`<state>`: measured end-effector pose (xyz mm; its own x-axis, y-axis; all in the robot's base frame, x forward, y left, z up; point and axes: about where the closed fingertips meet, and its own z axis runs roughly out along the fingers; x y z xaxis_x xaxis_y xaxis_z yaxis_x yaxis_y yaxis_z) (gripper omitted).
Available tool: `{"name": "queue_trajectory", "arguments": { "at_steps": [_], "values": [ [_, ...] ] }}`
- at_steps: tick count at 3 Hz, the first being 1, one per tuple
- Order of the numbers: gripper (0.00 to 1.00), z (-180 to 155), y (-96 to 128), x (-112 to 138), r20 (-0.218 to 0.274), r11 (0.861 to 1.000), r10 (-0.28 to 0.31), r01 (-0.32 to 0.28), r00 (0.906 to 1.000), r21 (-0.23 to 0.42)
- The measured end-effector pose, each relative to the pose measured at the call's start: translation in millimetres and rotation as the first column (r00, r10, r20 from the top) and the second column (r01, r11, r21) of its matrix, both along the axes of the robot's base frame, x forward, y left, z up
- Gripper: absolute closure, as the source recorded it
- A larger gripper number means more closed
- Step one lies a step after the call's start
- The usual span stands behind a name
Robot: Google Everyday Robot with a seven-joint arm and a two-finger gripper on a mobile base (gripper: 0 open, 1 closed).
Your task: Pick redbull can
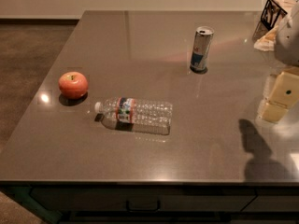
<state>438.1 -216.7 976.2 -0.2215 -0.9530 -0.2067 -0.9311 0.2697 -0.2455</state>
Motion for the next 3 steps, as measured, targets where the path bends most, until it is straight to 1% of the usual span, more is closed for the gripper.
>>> {"name": "queue_trajectory", "arguments": {
  "at_steps": [1,2,3],
  "values": [
    [0.0,0,0,0,0.0,1.0,0.0,0.0,1.0,0.0],
    [0.0,-1,3,14,-0.01,0.999,-0.029,0.029,0.9995,0.015],
    [0.0,-8,10,49,-0.02,0.992,-0.1,0.102,0.9947,0.072]
  ]
}}
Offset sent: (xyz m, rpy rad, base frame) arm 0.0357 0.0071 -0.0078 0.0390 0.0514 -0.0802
